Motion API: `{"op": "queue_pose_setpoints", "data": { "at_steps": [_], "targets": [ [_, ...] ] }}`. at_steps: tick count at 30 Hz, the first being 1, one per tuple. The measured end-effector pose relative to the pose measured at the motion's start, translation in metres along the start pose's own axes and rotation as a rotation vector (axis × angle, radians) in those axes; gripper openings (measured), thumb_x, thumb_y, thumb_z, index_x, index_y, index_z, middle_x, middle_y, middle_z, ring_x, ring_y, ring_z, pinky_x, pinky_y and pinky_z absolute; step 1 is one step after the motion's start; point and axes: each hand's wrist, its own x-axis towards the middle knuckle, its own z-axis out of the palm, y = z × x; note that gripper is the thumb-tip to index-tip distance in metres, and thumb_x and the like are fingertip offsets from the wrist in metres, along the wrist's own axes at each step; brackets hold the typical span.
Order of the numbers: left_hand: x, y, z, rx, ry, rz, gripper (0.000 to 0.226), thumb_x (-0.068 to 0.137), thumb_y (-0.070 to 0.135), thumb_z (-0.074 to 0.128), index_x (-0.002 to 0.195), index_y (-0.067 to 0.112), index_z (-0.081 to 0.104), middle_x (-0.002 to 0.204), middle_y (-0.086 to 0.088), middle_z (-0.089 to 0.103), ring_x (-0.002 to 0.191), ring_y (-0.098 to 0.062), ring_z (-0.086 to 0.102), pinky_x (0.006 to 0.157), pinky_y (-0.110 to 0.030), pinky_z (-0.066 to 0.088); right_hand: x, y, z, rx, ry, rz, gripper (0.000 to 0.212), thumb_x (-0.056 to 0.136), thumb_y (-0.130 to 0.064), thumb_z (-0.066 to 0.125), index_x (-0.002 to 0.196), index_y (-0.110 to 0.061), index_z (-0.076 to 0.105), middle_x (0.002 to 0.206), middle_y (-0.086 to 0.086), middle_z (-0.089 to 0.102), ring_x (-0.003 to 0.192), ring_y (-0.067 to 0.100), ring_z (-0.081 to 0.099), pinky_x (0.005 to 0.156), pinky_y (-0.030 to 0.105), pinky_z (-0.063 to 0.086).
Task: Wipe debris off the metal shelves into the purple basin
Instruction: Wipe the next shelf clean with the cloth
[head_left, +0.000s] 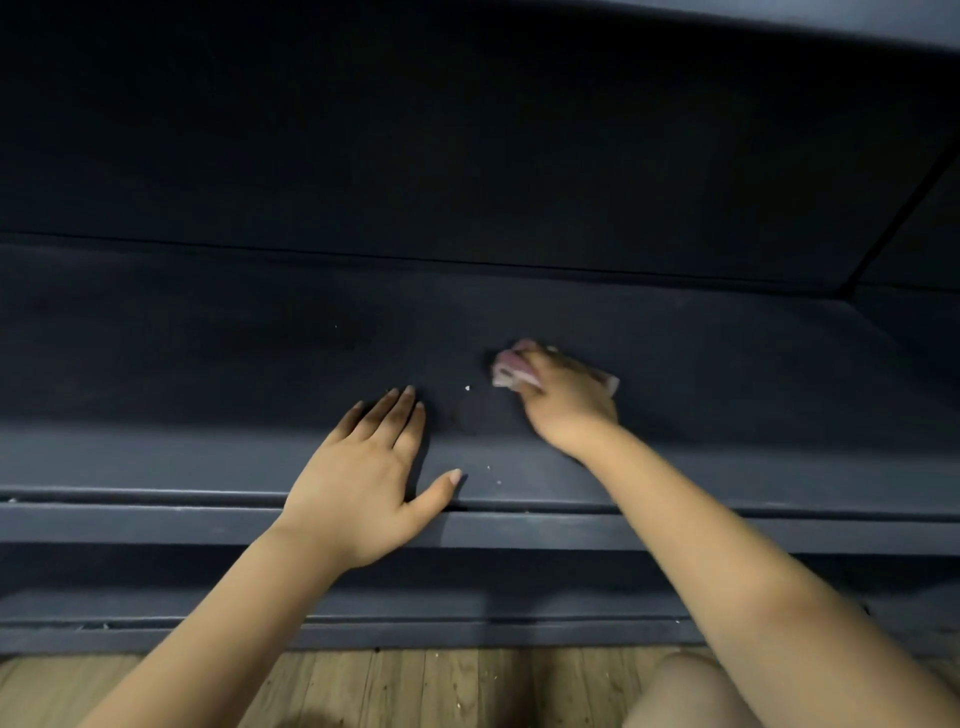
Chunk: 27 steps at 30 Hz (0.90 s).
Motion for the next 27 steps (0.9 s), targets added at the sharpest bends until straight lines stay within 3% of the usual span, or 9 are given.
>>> {"op": "queue_pose_setpoints", "data": {
  "at_steps": [4, 7, 10, 13, 17, 20, 24, 27],
  "targets": [
    [-0.001, 0.0, -0.002, 0.011, -0.059, 0.031, 0.083, 0.097, 0.059, 0.012, 0.117, -0.002, 0.065, 0.122, -0.018, 0.063, 0.112, -0.03, 0.063, 0.095, -0.044, 0.042, -0.01, -0.045, 0.014, -0.014, -0.058, -0.118, 0.039, 0.099, -0.025, 0.04, 0.138, -0.026, 0.037, 0.143, 0.0, 0.044, 0.13, 0.022, 0.041, 0.102, 0.026, 0.029],
    [0.0, 0.0, -0.008, -0.021, -0.083, 0.023, 0.093, 0.093, 0.065, 0.004, 0.126, -0.002, 0.058, 0.133, -0.017, 0.056, 0.122, -0.028, 0.056, 0.103, -0.04, 0.031, -0.011, -0.04, 0.005, 0.033, -0.123, -0.074, 0.042, 0.101, -0.026, 0.037, 0.143, -0.026, 0.033, 0.145, 0.002, 0.042, 0.129, 0.025, 0.042, 0.101, 0.03, 0.033],
    [-0.001, -0.014, -0.014, -0.065, -0.101, 0.045, 0.127, 0.06, 0.08, -0.032, 0.152, 0.006, 0.016, 0.159, -0.006, 0.009, 0.147, -0.015, 0.009, 0.116, -0.028, -0.002, -0.012, -0.008, -0.014, 0.037, -0.064, 0.023, 0.04, 0.1, -0.022, 0.039, 0.139, -0.026, 0.039, 0.138, 0.007, 0.051, 0.12, 0.028, 0.051, 0.09, 0.031, 0.039],
    [-0.006, -0.039, -0.018, -0.091, -0.157, 0.006, 0.134, 0.048, 0.082, -0.038, 0.153, 0.01, 0.005, 0.16, -0.002, -0.002, 0.141, -0.005, -0.013, 0.114, -0.024, -0.012, -0.007, 0.046, -0.034, 0.041, 0.065, 0.199, 0.036, 0.099, -0.019, 0.04, 0.135, -0.018, 0.045, 0.136, 0.014, 0.051, 0.121, 0.031, 0.05, 0.093, 0.032, 0.038],
    [-0.007, -0.048, -0.009, -0.138, -0.107, -0.008, 0.125, 0.062, 0.085, -0.027, 0.151, 0.008, 0.017, 0.159, -0.003, 0.009, 0.142, -0.008, -0.003, 0.111, -0.021, -0.012, 0.006, 0.097, -0.043, 0.004, 0.067, 0.34, 0.046, 0.1, -0.021, 0.035, 0.145, -0.013, 0.032, 0.15, 0.011, 0.033, 0.139, 0.027, 0.029, 0.111, 0.031, 0.02],
    [-0.005, -0.048, -0.008, -0.139, -0.105, 0.004, 0.12, 0.065, 0.083, -0.025, 0.151, 0.009, 0.015, 0.157, 0.0, 0.006, 0.144, -0.01, 0.0, 0.111, -0.021, -0.011, 0.027, 0.091, -0.034, -0.038, 0.046, 0.322, 0.05, 0.099, -0.024, 0.036, 0.147, -0.014, 0.028, 0.152, 0.008, 0.031, 0.141, 0.024, 0.025, 0.113, 0.031, 0.017],
    [-0.005, -0.049, -0.007, -0.129, -0.086, 0.003, 0.117, 0.063, 0.082, -0.028, 0.151, 0.012, 0.007, 0.156, 0.002, -0.002, 0.141, -0.006, -0.007, 0.112, -0.021, -0.013, 0.051, 0.043, -0.012, -0.041, 0.031, 0.151, 0.046, 0.097, -0.029, 0.04, 0.142, -0.019, 0.036, 0.146, 0.007, 0.04, 0.134, 0.025, 0.036, 0.107, 0.029, 0.026],
    [-0.004, -0.049, -0.006, -0.138, -0.084, 0.006, 0.117, 0.067, 0.082, -0.024, 0.152, 0.012, 0.014, 0.158, -0.001, 0.005, 0.145, -0.009, 0.001, 0.113, -0.02, -0.011, 0.049, -0.004, 0.008, -0.031, 0.007, -0.065, 0.044, 0.096, -0.028, 0.043, 0.139, -0.021, 0.04, 0.143, 0.005, 0.044, 0.131, 0.022, 0.04, 0.102, 0.025, 0.029]
  ]
}}
